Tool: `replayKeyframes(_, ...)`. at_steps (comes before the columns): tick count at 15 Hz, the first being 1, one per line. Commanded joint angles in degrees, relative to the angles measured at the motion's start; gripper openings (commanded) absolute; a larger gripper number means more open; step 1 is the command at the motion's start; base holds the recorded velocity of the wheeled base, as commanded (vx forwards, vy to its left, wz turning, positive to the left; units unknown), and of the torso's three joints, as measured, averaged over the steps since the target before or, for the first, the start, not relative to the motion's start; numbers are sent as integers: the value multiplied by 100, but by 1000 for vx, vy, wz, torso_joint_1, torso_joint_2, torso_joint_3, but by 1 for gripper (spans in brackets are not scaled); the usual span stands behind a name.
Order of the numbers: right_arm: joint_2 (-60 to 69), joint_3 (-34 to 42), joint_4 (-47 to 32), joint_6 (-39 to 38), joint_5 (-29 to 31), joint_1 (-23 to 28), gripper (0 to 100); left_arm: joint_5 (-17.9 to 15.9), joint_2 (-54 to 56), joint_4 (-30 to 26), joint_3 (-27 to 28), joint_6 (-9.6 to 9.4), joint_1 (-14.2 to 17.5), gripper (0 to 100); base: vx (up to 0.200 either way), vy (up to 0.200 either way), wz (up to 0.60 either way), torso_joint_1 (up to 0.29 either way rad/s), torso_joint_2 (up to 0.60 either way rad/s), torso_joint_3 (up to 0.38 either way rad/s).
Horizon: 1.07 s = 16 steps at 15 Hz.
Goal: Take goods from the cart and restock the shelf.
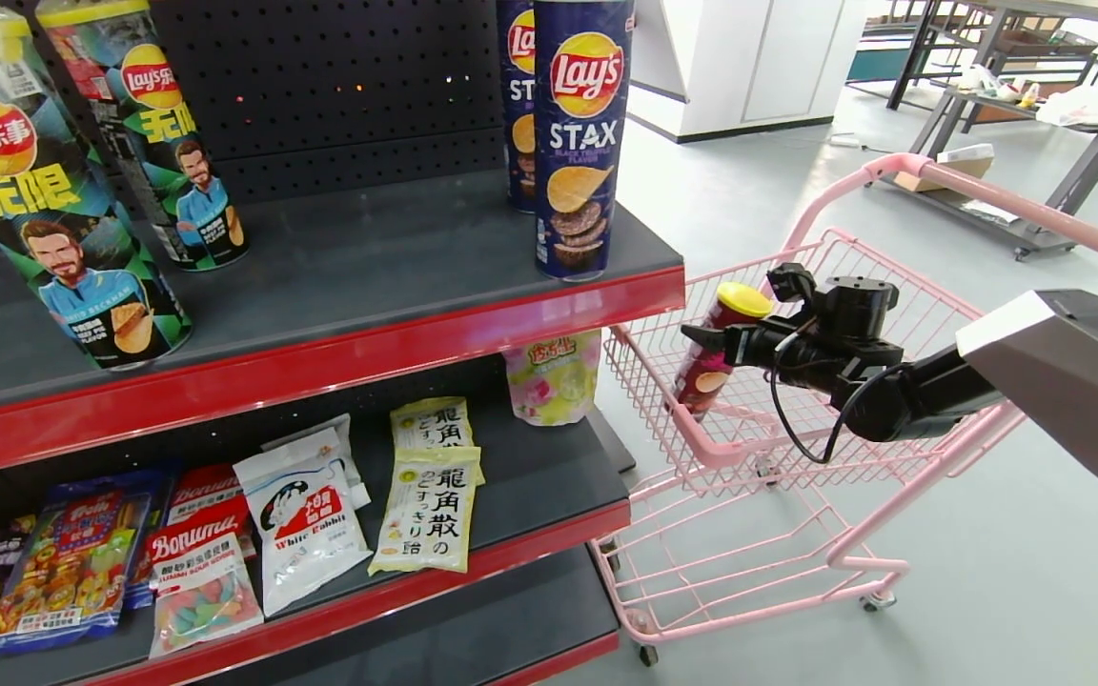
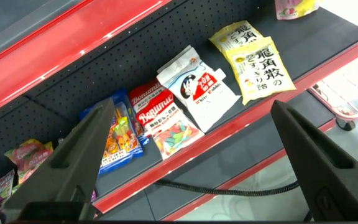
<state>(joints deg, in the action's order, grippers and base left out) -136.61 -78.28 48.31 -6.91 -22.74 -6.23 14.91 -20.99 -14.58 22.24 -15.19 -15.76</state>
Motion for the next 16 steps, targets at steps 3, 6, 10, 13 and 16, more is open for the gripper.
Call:
replayKeyframes(3, -120, -65, 3, -12, -38, -1, 0, 12, -19, -1, 9, -19, 3, 100, 0, 0, 0, 0, 0, 0)
replayKeyframes(6, -50, 40, 20, -3, -3, -19, 0, 65, 7, -1, 18, -19, 12, 100, 0, 0, 0, 0, 0, 0)
replayKeyframes(10, 1347, 1042, -103, 14, 6, -168, 0, 65, 16, -1, 44, -19, 3, 100, 0, 0, 0, 0, 0, 0)
replayKeyframes(13, 2894, 1816, -665, 85, 217, -133, 0, 65, 51, 8, 62, -19, 3, 100, 0, 0, 0, 0, 0, 0)
replayKeyframes(16, 4626, 2528, -1825, 94, 481, -124, 0, 21, 148, 8, 44, -19, 3, 100, 0, 0, 0, 0, 0, 0)
